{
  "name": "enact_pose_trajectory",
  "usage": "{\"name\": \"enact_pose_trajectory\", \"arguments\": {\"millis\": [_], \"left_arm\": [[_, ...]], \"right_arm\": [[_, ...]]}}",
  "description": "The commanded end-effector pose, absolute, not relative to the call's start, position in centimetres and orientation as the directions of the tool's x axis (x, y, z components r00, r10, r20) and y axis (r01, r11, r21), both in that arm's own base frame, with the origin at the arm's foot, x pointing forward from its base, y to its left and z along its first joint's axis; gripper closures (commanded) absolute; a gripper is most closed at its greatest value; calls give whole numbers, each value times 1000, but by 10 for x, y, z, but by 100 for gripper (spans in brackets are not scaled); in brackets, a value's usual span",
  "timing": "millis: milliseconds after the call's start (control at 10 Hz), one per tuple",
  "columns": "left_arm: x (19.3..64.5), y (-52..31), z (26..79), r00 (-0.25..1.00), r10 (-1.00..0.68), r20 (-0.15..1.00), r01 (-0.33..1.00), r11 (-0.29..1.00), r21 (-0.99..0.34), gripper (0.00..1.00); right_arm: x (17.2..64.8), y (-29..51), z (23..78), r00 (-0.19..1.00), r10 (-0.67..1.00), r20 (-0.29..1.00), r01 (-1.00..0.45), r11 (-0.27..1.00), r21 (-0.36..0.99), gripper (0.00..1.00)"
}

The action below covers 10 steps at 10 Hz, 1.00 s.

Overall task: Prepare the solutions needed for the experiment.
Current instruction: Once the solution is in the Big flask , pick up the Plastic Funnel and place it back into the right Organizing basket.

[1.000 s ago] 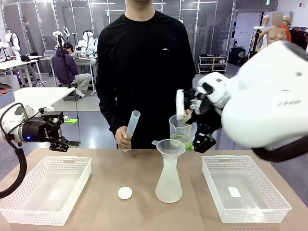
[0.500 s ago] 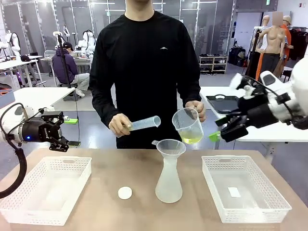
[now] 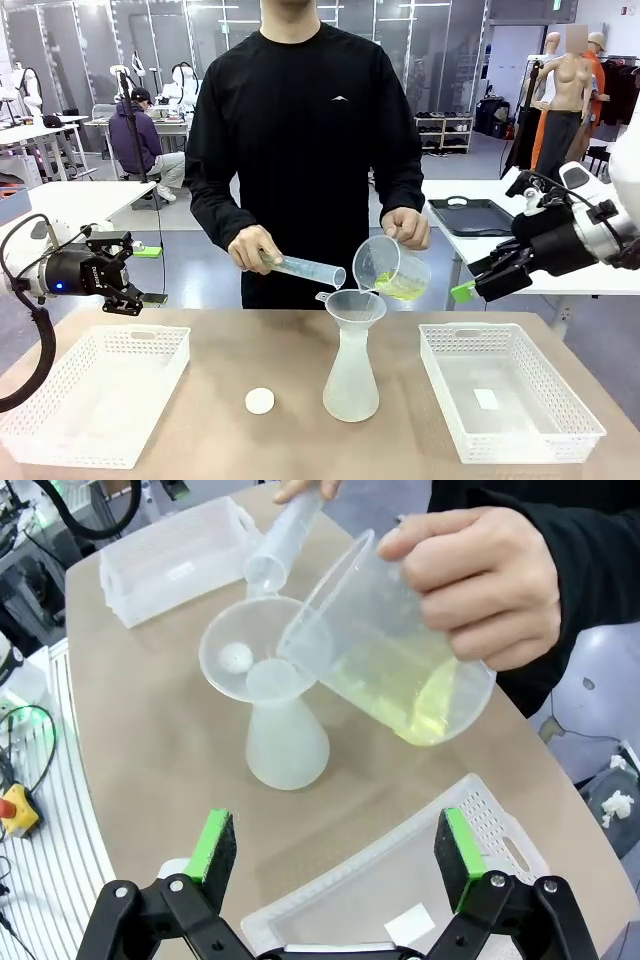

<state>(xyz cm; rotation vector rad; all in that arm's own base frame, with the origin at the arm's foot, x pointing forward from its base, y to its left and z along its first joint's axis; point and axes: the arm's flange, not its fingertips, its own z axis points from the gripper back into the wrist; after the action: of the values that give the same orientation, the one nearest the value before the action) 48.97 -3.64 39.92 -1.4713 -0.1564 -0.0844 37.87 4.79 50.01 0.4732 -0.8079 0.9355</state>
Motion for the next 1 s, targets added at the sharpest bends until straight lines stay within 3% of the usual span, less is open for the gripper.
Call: {"name": "enact_pose_trajectory", "arguments": {"millis": [0,100,200,300,400,500,700,800,900], "left_arm": [[490,-37,401,988,42,148,143,103,-984,0],[490,-37,401,988,42,148,143,103,-984,0],[490,-37,401,988,42,148,143,103,-984,0],[490,-37,401,988,42,148,143,103,-984,0],[490,-37,401,988,42,148,143,103,-984,0],[490,-37,401,988,42,148,143,103,-984,0],[490,-37,401,988,42,148,143,103,-984,0],[490,-37,401,988,42,148,143,103,-984,0],[490,-37,401,988,42,148,143,103,-984,0]], "right_arm": [[379,47,501,317,512,798,-863,504,19,0],[379,48,500,341,520,783,-850,526,21,0],[405,36,492,484,381,788,-835,472,284,0],[420,22,480,555,308,773,-809,415,415,0],[425,15,477,623,281,730,-745,498,444,0],[425,11,472,671,248,699,-730,389,562,0],[430,-9,462,805,106,583,-583,323,746,0],[435,-13,457,838,74,540,-544,188,818,0],[441,-18,448,887,50,460,-461,165,872,0]]}}
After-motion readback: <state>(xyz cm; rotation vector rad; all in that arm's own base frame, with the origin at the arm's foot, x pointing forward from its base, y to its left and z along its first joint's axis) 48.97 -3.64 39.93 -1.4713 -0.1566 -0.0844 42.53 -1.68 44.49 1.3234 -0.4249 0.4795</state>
